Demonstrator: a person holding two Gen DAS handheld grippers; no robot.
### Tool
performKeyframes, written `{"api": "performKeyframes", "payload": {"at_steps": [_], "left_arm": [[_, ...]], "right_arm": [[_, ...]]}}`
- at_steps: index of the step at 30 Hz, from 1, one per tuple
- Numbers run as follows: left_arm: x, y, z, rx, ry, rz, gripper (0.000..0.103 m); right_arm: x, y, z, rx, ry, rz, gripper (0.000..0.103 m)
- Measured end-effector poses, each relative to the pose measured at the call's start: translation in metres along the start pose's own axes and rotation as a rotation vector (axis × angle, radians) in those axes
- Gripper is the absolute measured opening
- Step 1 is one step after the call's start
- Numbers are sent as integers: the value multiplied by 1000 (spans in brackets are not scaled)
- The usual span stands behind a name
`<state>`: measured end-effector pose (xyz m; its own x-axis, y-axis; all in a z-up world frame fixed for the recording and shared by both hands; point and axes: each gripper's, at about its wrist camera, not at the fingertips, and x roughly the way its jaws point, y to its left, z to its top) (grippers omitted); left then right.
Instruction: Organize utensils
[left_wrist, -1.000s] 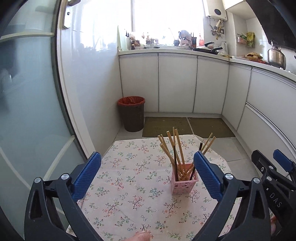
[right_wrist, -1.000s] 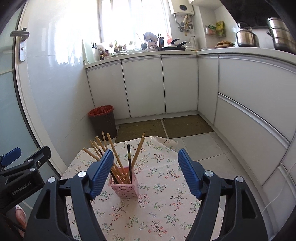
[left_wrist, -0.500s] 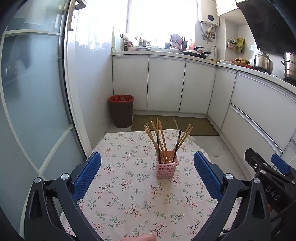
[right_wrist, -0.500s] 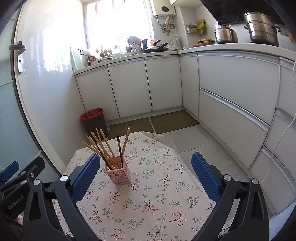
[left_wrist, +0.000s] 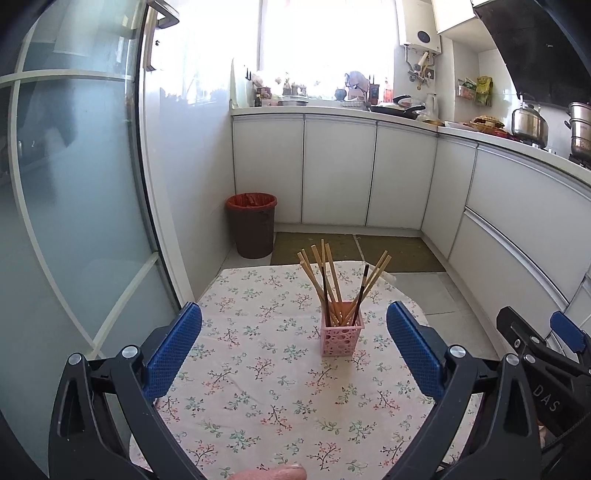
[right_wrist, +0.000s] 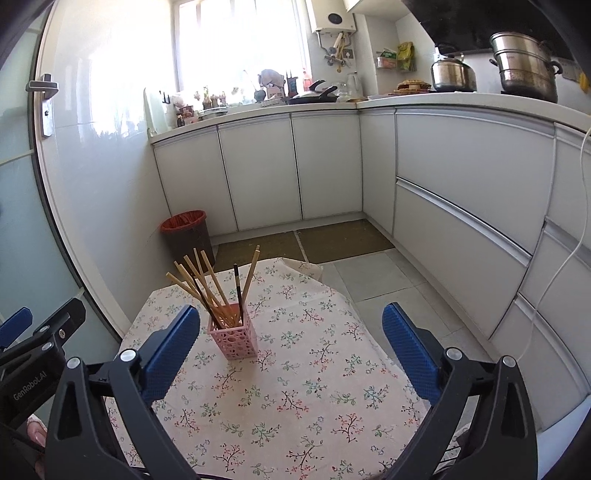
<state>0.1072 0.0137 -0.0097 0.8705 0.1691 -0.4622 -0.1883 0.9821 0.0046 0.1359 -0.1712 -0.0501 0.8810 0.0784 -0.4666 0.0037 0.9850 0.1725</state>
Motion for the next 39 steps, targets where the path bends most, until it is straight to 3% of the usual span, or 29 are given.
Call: {"api": "performKeyframes", "payload": {"at_steps": [39], "left_arm": [[3,7,0,-12,22,14,96]], "right_arm": [[6,1,-3,2,49,27,96]]}}
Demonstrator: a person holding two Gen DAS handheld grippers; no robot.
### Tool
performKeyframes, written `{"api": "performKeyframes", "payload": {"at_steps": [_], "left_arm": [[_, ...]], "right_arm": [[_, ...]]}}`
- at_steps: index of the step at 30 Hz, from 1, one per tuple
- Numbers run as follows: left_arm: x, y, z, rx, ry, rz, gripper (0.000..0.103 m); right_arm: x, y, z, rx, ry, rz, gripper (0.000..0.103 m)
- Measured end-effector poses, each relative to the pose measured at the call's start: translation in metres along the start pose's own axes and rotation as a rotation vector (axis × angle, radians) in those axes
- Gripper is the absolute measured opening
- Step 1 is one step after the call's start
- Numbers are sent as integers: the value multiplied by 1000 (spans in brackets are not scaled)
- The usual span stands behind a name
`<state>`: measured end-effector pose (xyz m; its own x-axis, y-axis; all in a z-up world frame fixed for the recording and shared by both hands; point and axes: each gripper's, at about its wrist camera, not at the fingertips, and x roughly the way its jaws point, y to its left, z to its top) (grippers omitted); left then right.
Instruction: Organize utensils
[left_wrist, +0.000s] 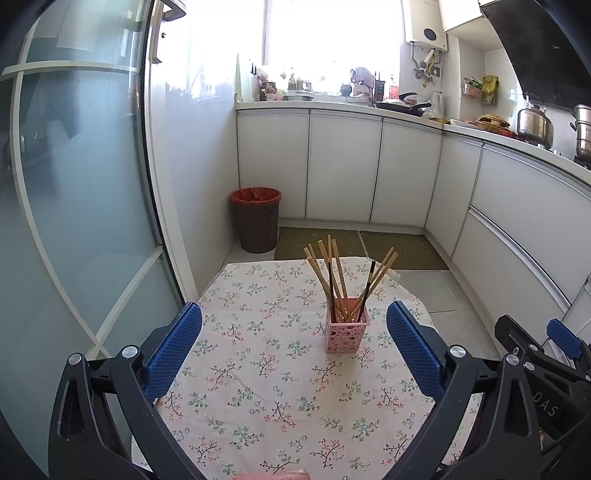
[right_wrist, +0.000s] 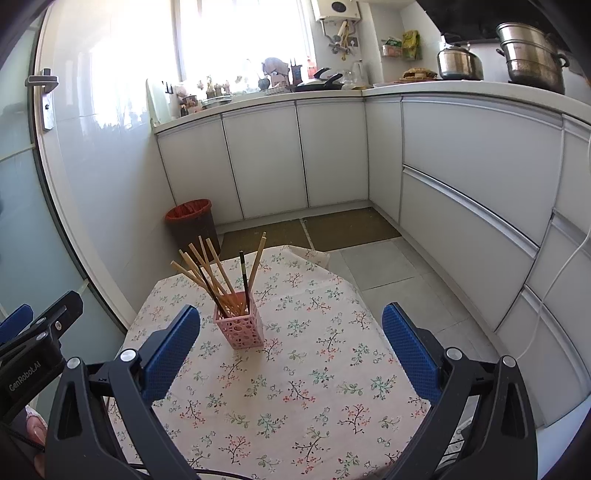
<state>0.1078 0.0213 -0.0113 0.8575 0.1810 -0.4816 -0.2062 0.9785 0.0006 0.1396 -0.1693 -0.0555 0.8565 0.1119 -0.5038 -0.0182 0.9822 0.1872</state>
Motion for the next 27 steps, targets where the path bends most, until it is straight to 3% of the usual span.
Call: {"api": "performKeyframes", "payload": {"at_steps": [10,22,27], "left_arm": [[4,-1,0,4,17,-4,96],[-4,-12,-3,67,-26,-31,87],[-5,-11,-3,62,-28,-31,89]], "right_arm": [[2,2,-2,0,6,2,96],[2,1,-3,8,6,-2,96],[0,-1,-3,13,3,-4,96]]}}
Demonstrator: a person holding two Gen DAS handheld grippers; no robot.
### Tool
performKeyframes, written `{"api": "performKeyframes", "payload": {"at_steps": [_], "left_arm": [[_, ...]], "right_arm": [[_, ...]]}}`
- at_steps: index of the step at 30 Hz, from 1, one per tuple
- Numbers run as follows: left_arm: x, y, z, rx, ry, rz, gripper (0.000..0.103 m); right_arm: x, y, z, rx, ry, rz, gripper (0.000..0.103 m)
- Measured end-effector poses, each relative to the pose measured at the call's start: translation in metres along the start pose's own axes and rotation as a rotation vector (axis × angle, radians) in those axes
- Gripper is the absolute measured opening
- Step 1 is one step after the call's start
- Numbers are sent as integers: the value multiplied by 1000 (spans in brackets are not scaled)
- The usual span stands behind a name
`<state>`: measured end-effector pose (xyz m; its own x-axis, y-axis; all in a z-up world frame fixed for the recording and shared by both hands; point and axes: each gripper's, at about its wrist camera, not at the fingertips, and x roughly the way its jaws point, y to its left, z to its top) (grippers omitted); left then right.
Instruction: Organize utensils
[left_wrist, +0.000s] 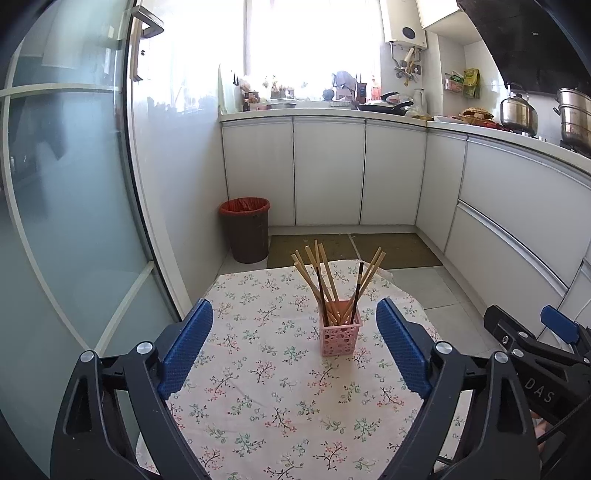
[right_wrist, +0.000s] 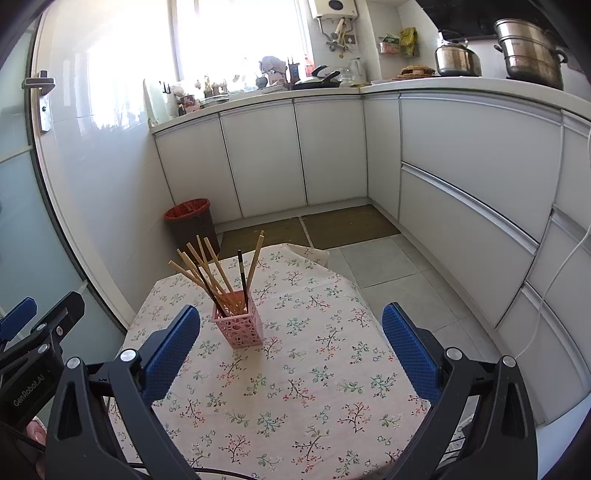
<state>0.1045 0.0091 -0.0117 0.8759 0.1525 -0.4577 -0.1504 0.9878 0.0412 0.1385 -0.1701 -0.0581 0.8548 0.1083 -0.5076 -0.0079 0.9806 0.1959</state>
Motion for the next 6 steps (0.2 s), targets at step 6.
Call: {"api": "performKeyframes", "payload": {"at_steps": [6], "left_arm": [[1,4,1,-23,21,-12,96]], "right_arm": [[0,-2,0,12,1,1,96]]}}
